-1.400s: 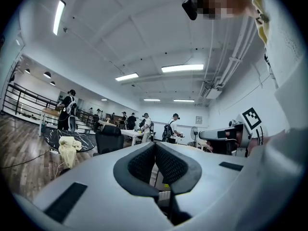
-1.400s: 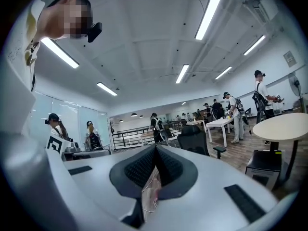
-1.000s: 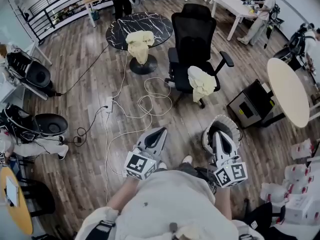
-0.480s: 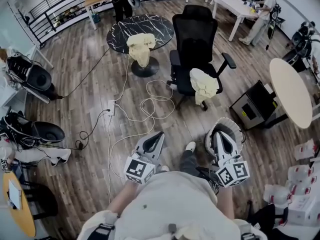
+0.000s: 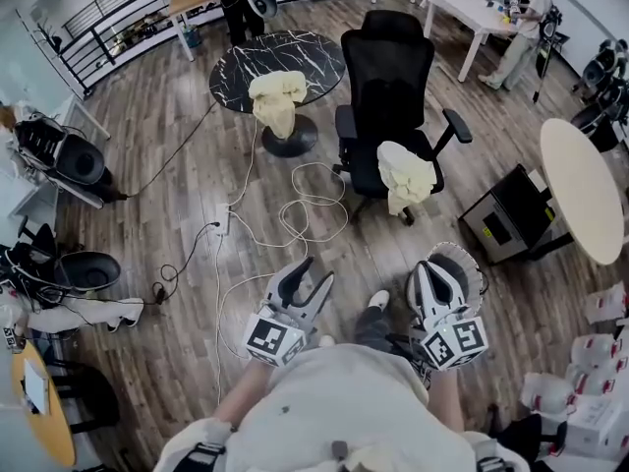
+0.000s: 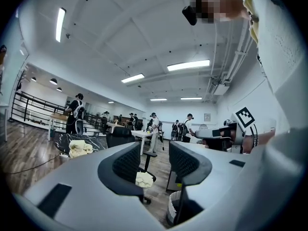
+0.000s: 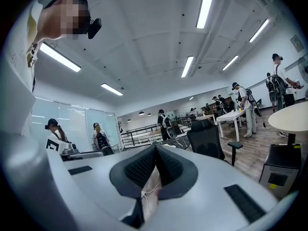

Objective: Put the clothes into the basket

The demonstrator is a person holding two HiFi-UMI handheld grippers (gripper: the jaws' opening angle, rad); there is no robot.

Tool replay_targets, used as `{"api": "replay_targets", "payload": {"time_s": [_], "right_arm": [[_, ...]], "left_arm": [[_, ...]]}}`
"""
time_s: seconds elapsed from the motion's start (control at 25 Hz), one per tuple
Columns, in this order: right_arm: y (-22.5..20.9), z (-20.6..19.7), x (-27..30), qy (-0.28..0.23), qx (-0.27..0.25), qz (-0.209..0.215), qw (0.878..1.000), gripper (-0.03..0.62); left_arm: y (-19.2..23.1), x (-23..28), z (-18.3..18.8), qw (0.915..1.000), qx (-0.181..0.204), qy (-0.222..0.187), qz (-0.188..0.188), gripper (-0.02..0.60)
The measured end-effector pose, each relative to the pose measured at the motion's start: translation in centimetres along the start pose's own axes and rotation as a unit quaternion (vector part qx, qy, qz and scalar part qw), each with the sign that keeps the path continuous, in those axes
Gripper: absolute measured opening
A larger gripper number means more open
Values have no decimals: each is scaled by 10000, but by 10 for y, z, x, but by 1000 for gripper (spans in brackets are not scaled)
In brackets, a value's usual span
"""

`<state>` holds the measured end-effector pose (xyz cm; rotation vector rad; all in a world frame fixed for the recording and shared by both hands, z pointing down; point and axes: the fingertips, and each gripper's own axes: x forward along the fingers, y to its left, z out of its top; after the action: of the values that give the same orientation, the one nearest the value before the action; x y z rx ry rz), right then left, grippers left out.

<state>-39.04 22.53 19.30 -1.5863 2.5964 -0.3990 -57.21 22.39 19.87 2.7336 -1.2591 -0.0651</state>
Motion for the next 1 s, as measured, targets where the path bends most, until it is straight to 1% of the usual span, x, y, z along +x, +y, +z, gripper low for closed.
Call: {"api": "replay_targets", "payload": {"time_s": [0.08, 0.32, 0.4, 0.48, 0.64, 0.72, 0.84, 1.0], "right_arm": [[-16, 5, 14, 33, 40, 34, 10000, 8], [-74, 20, 66, 105, 107, 156, 9998, 8], [-92, 25, 81, 126, 113, 185, 9997, 8], [-110, 32, 96, 161, 137, 243, 9995, 8], [-143, 47, 128, 199, 118, 466, 9986, 8], [-159, 57, 143, 163, 63, 555, 9983, 8], [-181, 69, 164, 168, 17, 792, 9967, 9], [-214, 75, 180, 225, 15, 1092, 9938, 9]], "left_arm": [[4, 22, 3, 10000, 82, 52, 14, 199], [26, 90, 8, 9997, 98, 113, 188, 190], [32, 109, 10, 9995, 99, 134, 270, 159], [36, 130, 12, 9993, 102, 175, 304, 158], [46, 171, 17, 9988, -68, 198, 450, 186], [52, 193, 19, 9983, -138, 195, 529, 185], [54, 226, 20, 9981, -112, 219, 571, 183], [47, 271, 23, 9974, -27, 159, 696, 176]]}}
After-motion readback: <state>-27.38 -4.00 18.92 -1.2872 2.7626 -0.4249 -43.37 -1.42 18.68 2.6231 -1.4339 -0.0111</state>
